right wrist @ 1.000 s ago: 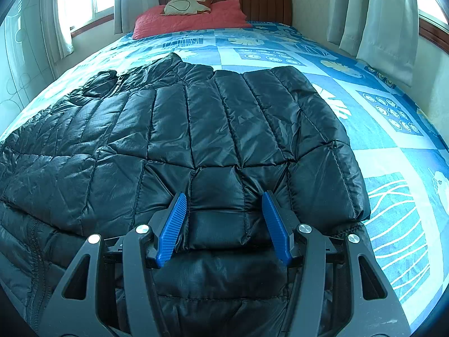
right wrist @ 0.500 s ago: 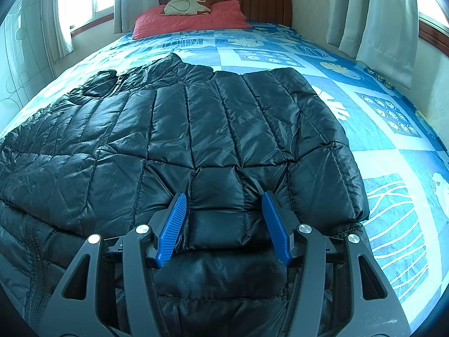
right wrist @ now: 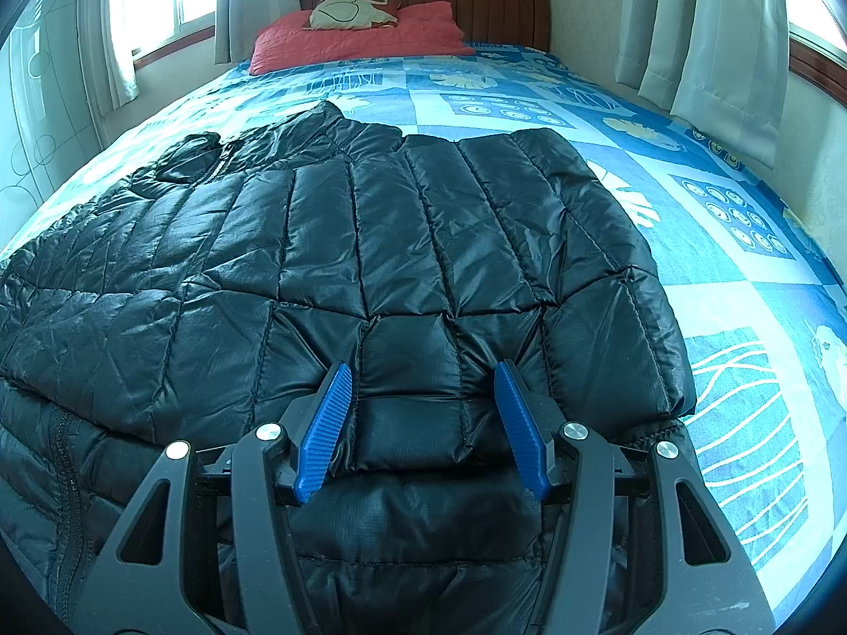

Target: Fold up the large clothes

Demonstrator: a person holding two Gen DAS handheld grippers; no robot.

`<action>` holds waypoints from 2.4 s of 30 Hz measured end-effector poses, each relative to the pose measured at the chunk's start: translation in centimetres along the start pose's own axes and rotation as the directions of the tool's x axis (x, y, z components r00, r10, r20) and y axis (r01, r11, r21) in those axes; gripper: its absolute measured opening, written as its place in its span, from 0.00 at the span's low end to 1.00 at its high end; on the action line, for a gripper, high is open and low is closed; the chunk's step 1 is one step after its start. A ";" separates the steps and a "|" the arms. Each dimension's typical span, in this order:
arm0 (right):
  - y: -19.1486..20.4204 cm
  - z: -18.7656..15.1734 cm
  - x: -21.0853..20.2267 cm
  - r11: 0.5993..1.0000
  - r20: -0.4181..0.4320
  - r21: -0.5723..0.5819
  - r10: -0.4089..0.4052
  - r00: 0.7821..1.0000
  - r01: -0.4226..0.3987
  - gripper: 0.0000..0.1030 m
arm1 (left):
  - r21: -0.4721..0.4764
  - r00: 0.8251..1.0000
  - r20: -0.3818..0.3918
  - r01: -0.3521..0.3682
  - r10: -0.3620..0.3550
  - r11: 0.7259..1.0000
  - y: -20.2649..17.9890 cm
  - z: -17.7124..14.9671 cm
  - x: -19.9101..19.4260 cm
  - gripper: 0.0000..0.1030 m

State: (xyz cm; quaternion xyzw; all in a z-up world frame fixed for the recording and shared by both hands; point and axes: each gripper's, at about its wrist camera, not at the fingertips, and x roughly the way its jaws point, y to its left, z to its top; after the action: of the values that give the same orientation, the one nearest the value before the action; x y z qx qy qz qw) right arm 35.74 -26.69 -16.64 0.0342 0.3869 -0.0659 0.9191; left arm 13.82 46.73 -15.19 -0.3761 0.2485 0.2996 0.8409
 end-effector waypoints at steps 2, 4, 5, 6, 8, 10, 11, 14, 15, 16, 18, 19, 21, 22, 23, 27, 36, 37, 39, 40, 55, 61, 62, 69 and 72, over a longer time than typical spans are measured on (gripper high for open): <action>-0.1 0.0 0.0 1.000 0.000 0.001 0.001 1.000 -0.001 0.54 | 0.021 1.000 0.011 0.024 -0.024 1.000 -1.3 -0.2 -0.7 0.10; -0.1 0.0 0.0 1.000 0.001 0.002 0.002 1.000 -0.002 0.54 | 0.054 0.998 0.017 0.064 -0.065 0.997 -3.4 -0.6 -1.5 0.10; -0.2 0.1 0.1 1.000 0.002 0.003 0.005 1.000 -0.005 0.54 | 0.074 0.996 0.017 0.086 -0.088 0.994 -4.8 -0.9 -1.9 0.10; -0.3 0.1 0.1 1.000 0.002 0.005 0.007 1.000 -0.007 0.54 | 0.092 0.994 0.015 0.102 -0.104 0.990 -5.8 -1.2 -2.2 0.10; -0.5 0.3 0.2 1.000 0.003 0.009 0.012 1.000 -0.012 0.54 | 0.145 0.988 0.011 0.150 -0.153 0.978 -9.0 -2.0 -3.0 0.10; -0.7 0.3 0.1 1.000 0.005 0.014 0.016 1.000 -0.016 0.54 | 0.189 0.980 0.001 0.197 -0.201 0.962 -11.8 -2.9 -3.7 0.10; -0.8 0.3 0.1 1.000 0.006 0.017 0.019 1.000 -0.019 0.54 | 0.204 0.975 -0.006 0.217 -0.221 0.955 -12.8 -3.4 -4.0 0.10; -1.4 0.4 0.0 0.999 0.009 0.026 0.028 1.000 -0.028 0.54 | 0.254 0.952 -0.056 0.306 -0.302 0.918 -17.3 -5.4 -4.8 0.10; -1.4 0.4 0.0 0.999 0.009 0.027 0.030 1.000 -0.030 0.54 | 0.270 0.940 -0.083 0.340 -0.329 0.901 -19.0 -6.4 -5.0 0.09; -1.6 0.5 0.1 0.999 0.010 0.028 0.033 0.999 -0.033 0.55 | 0.282 0.930 -0.107 0.367 -0.351 0.887 -20.6 -7.5 -5.2 0.09; -1.7 0.5 0.1 0.999 0.011 0.029 0.036 0.999 -0.036 0.55 | 0.304 0.912 -0.151 0.410 -0.382 0.860 -23.5 -9.4 -5.4 0.09; -1.8 0.5 0.1 0.999 0.012 0.029 0.037 0.999 -0.038 0.55 | 0.314 0.904 -0.170 0.427 -0.392 0.848 -24.7 -10.4 -5.3 0.09; -1.8 0.5 0.1 0.999 0.013 0.031 0.040 0.999 -0.041 0.55 | 0.340 0.887 -0.214 0.460 -0.409 0.820 -27.5 -12.7 -5.3 0.09; -1.9 0.5 0.2 0.999 0.014 0.032 0.043 0.999 -0.044 0.55 | 0.357 0.879 -0.238 0.475 -0.413 0.805 -29.0 -14.1 -5.3 0.09; -2.0 0.4 0.2 0.998 0.015 0.035 0.048 0.999 -0.049 0.55 | 0.374 0.871 -0.262 0.488 -0.415 0.789 -30.4 -15.5 -5.2 0.09; -2.3 0.3 0.2 0.997 0.021 0.048 0.064 0.998 -0.065 0.55 | 0.417 0.841 -0.340 0.536 -0.421 0.734 -35.4 -20.1 -5.0 0.09; -2.4 0.3 0.4 0.996 0.026 0.052 0.070 0.997 -0.072 0.55 | 0.480 0.773 -0.488 0.626 -0.406 0.614 -43.9 -30.0 -5.4 0.09; -2.3 0.3 0.3 0.996 0.027 0.054 0.072 0.997 -0.073 0.55 | 0.487 0.767 -0.505 0.632 -0.397 0.603 -44.7 -31.3 -5.3 0.09; -2.5 0.3 0.4 0.995 0.029 0.059 0.079 0.996 -0.081 0.55 | 0.499 0.760 -0.527 0.639 -0.380 0.585 -45.6 -33.2 -5.1 0.09; -2.8 0.4 0.5 0.994 0.030 0.062 0.083 0.996 -0.085 0.55 | 0.507 0.757 -0.540 0.642 -0.368 0.576 -46.1 -34.2 -4.9 0.09; -2.4 0.2 0.2 0.994 0.033 0.065 0.083 0.996 -0.085 0.56 | 0.564 0.756 -0.601 0.631 -0.260 0.532 -46.9 -39.7 -3.8 0.17; -1.9 0.3 0.3 0.996 0.019 0.055 0.073 0.997 -0.074 0.57 | 0.576 0.757 -0.578 0.643 -0.305 0.504 -46.1 -38.2 -7.2 0.63; -1.8 0.4 0.3 0.996 0.016 0.051 0.069 0.998 -0.069 0.57 | 0.581 0.759 -0.572 0.642 -0.311 0.500 -45.9 -38.0 -7.6 0.63; 0.3 1.2 -2.5 0.996 0.048 0.056 0.070 0.996 -0.072 0.57 | 0.655 0.808 -0.498 0.589 -0.316 0.473 -43.4 -34.2 -9.2 0.63; 3.1 1.9 -3.5 0.989 0.051 0.046 0.136 0.989 -0.139 0.57 | 0.665 0.833 -0.462 0.552 -0.304 0.503 -42.0 -32.4 -8.3 0.63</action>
State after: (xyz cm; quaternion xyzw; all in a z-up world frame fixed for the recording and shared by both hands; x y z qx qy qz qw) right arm 35.13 -23.52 -12.74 0.0817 0.3599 -0.0127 0.9293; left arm 30.81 -3.75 -8.82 -0.0644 0.3686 -0.1158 0.9201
